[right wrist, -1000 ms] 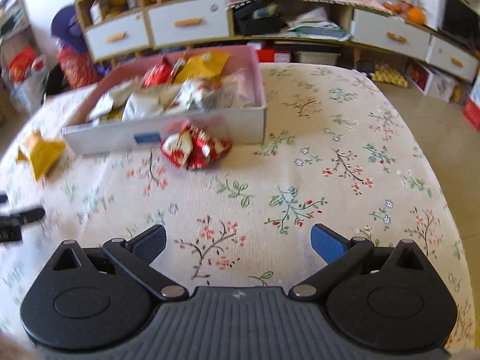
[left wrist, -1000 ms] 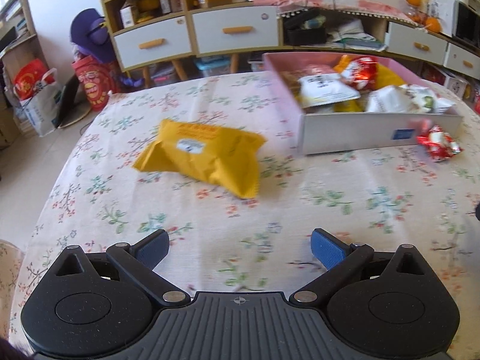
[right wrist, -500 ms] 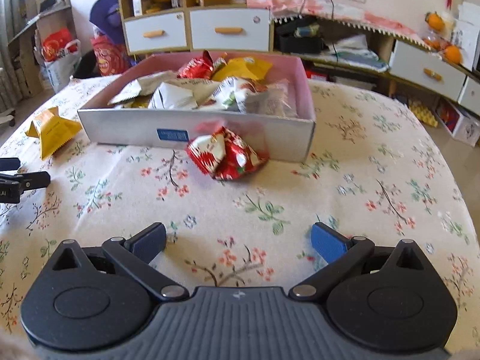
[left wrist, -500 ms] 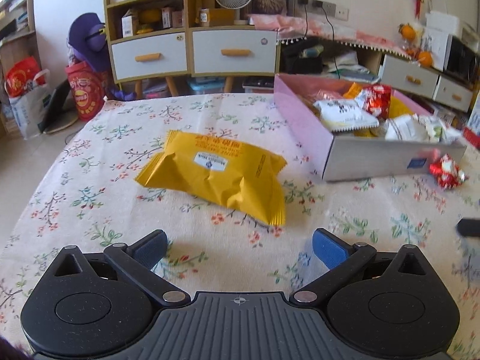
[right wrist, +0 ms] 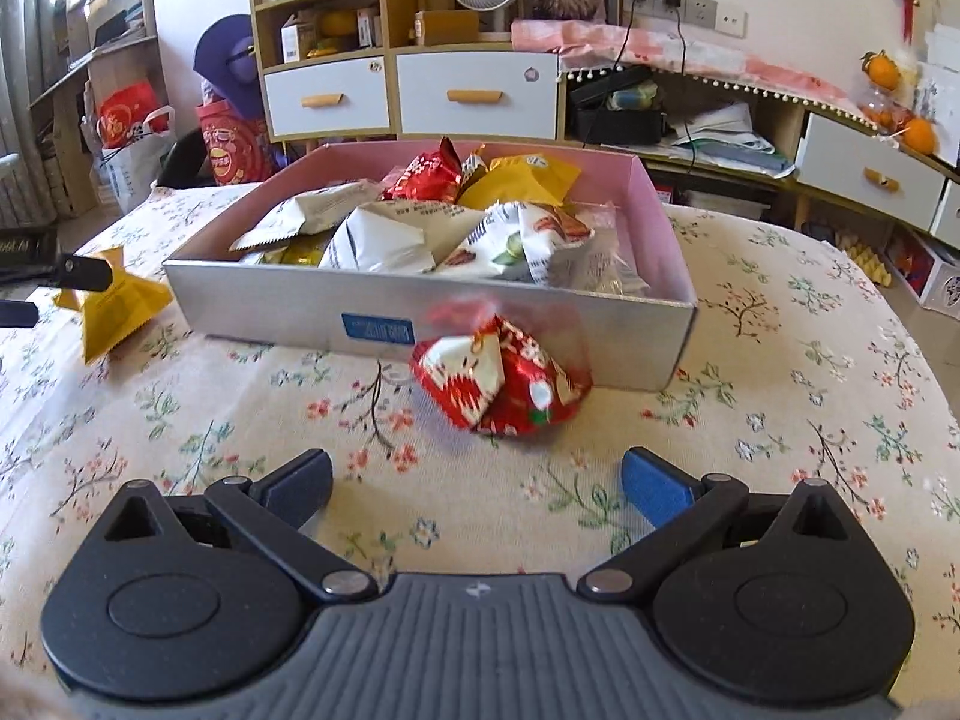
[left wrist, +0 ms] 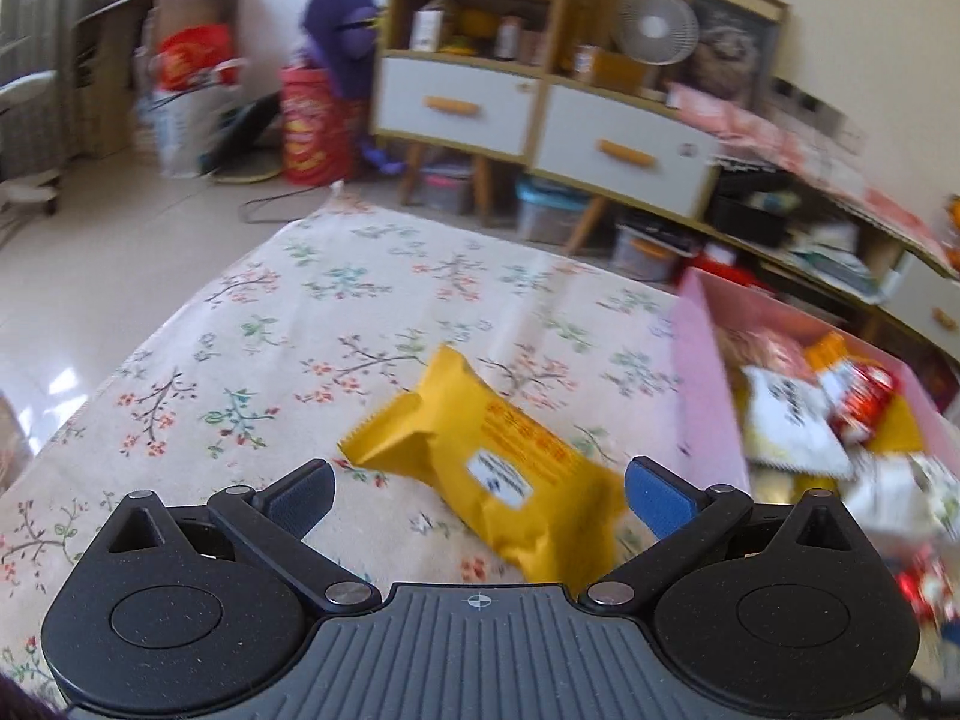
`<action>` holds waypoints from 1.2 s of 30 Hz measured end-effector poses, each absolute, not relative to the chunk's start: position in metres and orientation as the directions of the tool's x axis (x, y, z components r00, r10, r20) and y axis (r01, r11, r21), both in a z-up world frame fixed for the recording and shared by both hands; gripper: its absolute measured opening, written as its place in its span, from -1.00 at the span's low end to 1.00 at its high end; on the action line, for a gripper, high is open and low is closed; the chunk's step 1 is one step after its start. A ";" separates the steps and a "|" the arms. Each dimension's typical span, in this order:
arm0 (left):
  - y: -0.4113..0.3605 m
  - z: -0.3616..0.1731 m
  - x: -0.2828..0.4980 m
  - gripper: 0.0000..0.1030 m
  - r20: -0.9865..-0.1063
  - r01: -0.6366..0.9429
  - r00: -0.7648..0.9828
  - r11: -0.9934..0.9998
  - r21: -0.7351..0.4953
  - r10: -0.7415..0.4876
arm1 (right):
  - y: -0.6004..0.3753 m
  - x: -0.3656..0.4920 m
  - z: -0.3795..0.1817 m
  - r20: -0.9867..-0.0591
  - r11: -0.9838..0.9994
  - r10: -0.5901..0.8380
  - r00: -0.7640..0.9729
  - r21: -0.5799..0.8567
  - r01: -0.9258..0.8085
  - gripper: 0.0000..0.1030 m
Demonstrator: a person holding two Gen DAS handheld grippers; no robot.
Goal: Organize snacks
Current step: 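Grasp the yellow waffle pack with the left tool while the right tool grasps the red-white candy pack, then carry the yellow pack with the left tool while the right tool carries the candy pack over the box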
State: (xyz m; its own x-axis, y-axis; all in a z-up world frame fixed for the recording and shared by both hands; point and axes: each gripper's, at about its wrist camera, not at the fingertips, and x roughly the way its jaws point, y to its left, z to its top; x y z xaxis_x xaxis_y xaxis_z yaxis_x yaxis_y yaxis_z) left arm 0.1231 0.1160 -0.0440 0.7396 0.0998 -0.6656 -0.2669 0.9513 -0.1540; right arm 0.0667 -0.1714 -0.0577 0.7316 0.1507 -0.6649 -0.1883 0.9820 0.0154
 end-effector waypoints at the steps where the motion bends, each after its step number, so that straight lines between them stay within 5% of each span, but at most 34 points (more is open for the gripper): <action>1: 0.116 -0.044 0.128 1.00 -0.675 -0.293 0.729 0.943 -0.160 0.113 | -0.171 0.068 -0.058 -0.663 0.984 0.144 0.735 0.014 -0.180 1.00; 10: 0.114 -0.051 0.154 0.85 -0.741 -0.460 0.654 0.857 -0.232 0.150 | -0.163 0.073 -0.052 -0.634 0.984 0.109 0.766 -0.042 -0.174 0.97; 20: 0.109 -0.054 0.152 -0.23 -0.771 -0.482 0.619 0.847 -0.223 0.149 | -0.172 0.083 -0.052 -0.661 0.988 0.112 0.742 -0.005 -0.154 0.44; 29: 0.112 -0.051 0.137 -0.29 -0.782 -0.422 0.618 0.873 -0.243 0.081 | -0.176 0.083 -0.048 -0.667 0.984 0.144 0.731 0.014 -0.180 -0.19; 36: 0.110 -0.046 0.121 -0.29 -0.786 -0.368 0.617 0.892 -0.261 0.024 | -0.184 0.082 -0.042 -0.673 0.977 0.203 0.711 0.086 -0.197 -0.30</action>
